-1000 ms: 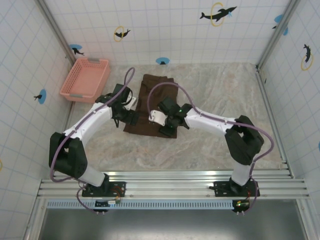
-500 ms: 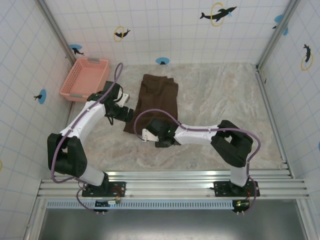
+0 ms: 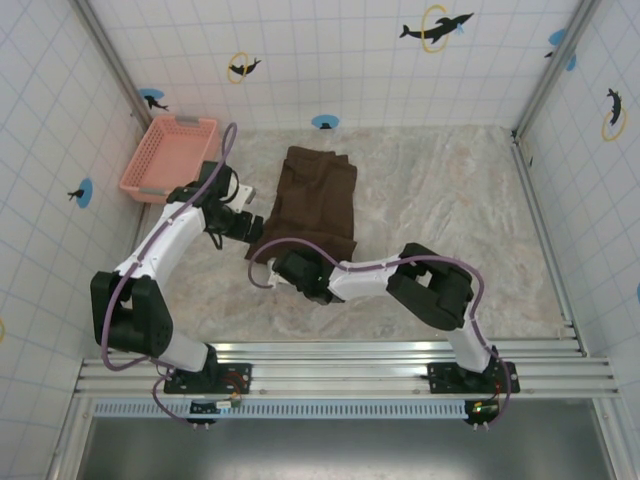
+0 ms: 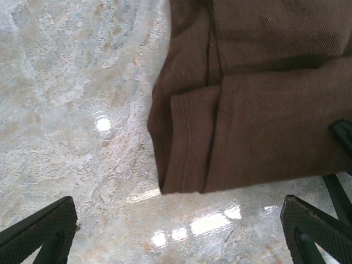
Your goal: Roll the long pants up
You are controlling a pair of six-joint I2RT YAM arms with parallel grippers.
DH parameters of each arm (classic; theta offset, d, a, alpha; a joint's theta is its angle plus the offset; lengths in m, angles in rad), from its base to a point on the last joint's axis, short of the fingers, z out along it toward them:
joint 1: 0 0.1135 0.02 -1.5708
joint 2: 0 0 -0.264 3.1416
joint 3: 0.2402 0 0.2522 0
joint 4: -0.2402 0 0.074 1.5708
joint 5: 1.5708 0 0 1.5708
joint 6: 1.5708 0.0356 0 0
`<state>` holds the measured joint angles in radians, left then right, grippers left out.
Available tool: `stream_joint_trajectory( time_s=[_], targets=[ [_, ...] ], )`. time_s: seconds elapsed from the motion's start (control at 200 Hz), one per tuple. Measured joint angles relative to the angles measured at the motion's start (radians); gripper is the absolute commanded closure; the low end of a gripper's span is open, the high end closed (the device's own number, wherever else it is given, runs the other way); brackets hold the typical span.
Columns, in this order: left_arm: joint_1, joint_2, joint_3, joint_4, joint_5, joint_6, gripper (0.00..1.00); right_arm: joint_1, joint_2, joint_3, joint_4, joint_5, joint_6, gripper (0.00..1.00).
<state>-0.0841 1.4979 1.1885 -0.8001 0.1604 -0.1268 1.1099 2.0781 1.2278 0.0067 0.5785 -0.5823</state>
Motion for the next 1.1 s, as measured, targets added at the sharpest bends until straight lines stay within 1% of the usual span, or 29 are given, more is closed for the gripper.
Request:
stream_joint_trajectory(
  time_s=[0.065,0.12,0.245,0.35,0.46,0.586,0.681,0.761,0.901,0.981,1.096],
  targets=[
    [0.000,0.000,0.000,0.000,0.005,0.000,0.03,-0.001,0.008,0.001,-0.006,-0.002,-0.011,0.82],
    [0.000,-0.001,0.000,0.000,0.009,0.000,0.03,-0.002,0.008,0.002,-0.016,-0.006,-0.002,0.87],
    [0.000,-0.002,0.000,0.000,0.013,0.000,0.03,-0.012,-0.002,0.023,-0.076,-0.050,0.001,0.90],
    [0.001,-0.006,0.000,-0.002,0.016,0.000,0.03,-0.043,-0.010,0.101,-0.239,-0.161,0.022,0.90],
    [0.002,-0.014,0.000,-0.006,0.019,0.000,0.03,-0.089,-0.009,0.231,-0.477,-0.345,0.058,0.90],
    [0.006,-0.031,0.000,-0.008,0.020,0.001,0.03,-0.148,0.005,0.443,-0.773,-0.596,0.103,0.89],
    [0.006,-0.048,0.000,-0.014,0.027,0.006,0.03,-0.186,0.039,0.588,-0.938,-0.800,0.132,0.89],
    [0.006,-0.065,0.000,-0.019,0.039,0.016,0.03,-0.217,0.063,0.636,-1.023,-0.971,0.159,0.89],
    [0.006,-0.116,-0.014,-0.022,0.049,0.025,0.03,-0.281,0.119,0.644,-1.129,-1.242,0.200,0.89],
    [0.006,-0.150,-0.036,-0.022,0.056,0.026,0.03,-0.322,0.158,0.644,-1.158,-1.358,0.217,0.90],
    [0.006,-0.189,-0.064,-0.031,0.074,0.027,0.02,-0.373,0.209,0.657,-1.184,-1.477,0.231,0.90]
  ],
)
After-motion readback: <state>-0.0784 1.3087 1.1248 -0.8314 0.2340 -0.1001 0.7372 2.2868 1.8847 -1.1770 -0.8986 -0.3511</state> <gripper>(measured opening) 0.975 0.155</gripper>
